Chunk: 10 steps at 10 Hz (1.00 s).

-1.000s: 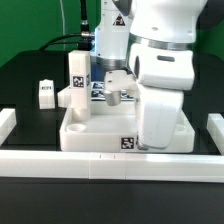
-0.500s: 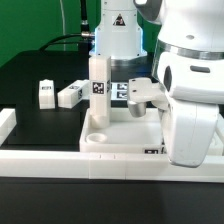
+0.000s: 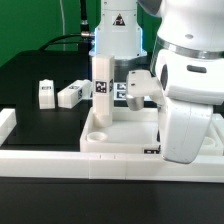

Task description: Assemble desk

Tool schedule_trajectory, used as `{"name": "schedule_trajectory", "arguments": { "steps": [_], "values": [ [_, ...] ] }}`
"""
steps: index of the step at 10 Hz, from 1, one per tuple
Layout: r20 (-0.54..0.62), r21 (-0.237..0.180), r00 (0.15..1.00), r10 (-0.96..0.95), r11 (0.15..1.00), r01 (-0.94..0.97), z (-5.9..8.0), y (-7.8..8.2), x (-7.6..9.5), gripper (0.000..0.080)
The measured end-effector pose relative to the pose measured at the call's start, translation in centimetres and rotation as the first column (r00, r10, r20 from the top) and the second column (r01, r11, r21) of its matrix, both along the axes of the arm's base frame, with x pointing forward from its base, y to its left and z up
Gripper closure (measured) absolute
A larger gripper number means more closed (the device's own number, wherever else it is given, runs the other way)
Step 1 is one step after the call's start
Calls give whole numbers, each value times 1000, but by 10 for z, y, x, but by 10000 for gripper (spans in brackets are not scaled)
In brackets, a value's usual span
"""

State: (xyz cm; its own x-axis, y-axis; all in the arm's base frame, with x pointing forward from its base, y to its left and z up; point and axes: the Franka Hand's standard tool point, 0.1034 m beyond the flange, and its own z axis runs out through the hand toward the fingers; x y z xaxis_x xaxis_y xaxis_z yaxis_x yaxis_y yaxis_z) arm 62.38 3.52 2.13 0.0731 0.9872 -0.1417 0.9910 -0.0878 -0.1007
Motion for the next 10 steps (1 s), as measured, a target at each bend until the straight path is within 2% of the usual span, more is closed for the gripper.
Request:
{"name": "schedule_trajectory", "arguments": {
  "steps": [1, 2, 3, 4, 6, 8, 9, 10],
  "values": [
    [-43, -9, 999, -9, 1000, 9, 10, -4, -4, 308],
    [-61, -14, 998, -16, 1000, 15, 18, -7, -3, 203],
    [-62, -15, 998, -21, 1000, 20, 27, -10, 0, 203],
    [-63, -19, 998, -28, 999, 27, 40, -15, 2, 161],
    [-35, -39, 999, -22, 999, 20, 62, -26, 3, 153],
    [9, -37, 999, -43, 998, 43, 89, -41, 5, 151],
    [11, -35, 998, -64, 997, 64, 88, -44, -5, 151],
    [7, -38, 997, -78, 996, 78, 85, -44, -5, 151]
  ]
}}
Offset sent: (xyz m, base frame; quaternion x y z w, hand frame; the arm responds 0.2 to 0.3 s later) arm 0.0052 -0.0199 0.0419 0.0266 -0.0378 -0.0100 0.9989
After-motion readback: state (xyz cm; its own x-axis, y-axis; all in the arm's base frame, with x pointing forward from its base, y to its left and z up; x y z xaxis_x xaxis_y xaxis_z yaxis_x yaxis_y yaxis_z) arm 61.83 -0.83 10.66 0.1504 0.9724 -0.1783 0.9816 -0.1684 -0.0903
